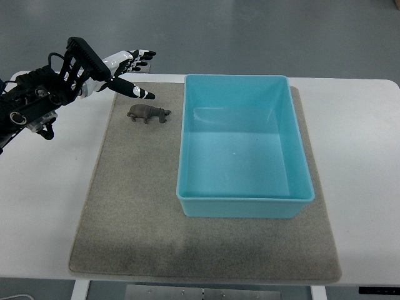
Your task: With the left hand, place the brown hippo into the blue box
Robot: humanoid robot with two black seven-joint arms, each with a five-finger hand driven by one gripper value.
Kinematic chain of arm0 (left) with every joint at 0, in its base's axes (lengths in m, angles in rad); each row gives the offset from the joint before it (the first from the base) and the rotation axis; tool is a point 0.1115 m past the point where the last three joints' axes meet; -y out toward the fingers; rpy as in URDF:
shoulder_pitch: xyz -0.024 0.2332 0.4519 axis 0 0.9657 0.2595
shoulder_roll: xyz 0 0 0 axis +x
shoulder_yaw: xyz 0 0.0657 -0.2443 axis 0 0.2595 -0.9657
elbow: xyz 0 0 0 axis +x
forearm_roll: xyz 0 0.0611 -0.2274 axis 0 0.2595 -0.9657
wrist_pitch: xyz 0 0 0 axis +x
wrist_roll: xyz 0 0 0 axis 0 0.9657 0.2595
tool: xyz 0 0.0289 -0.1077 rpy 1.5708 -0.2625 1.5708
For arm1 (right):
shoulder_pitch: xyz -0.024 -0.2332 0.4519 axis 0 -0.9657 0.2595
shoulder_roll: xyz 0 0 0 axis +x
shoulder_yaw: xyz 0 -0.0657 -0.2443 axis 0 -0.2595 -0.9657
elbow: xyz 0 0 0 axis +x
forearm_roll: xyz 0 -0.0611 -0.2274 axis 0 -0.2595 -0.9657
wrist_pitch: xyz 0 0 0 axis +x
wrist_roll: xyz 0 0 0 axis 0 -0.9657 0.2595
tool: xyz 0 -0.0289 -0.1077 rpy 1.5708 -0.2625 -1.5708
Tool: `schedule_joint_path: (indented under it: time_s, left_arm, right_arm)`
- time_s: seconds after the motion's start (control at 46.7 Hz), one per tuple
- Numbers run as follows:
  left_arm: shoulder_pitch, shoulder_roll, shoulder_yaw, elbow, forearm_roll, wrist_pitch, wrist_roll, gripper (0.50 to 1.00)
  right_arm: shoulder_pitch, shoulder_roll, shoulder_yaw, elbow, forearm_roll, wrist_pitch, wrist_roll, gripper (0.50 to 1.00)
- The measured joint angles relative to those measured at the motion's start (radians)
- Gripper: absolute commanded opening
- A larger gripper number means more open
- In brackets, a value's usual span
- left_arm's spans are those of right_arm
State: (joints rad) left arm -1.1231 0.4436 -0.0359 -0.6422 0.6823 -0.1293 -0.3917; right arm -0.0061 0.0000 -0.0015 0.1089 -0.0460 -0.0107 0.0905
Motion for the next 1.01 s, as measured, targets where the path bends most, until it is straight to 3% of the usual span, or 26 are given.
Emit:
schedule_joint_path:
  time_s: [0.535, 0.664, 1.006]
  left_arm:
    - [-0.021, 0.005, 0.007, 0.000, 0.406, 0.036, -0.010, 0.994]
    - [-0.019, 0.004, 0.008, 0.000, 0.431, 0.072, -0.011, 0.994]
    - [-0.014, 0.001, 0.036, 0.001, 0.430, 0.060, -0.012, 0.992]
  right_arm:
    - [0.000, 0.000, 0.000, 0.000, 0.000, 0.000, 0.000, 0.936]
    - [0.000, 0.000, 0.000, 0.000, 0.000, 0.000, 0.000, 0.936]
    - [0.000, 0.000, 0.000, 0.000, 0.000, 0.000, 0.000, 0.936]
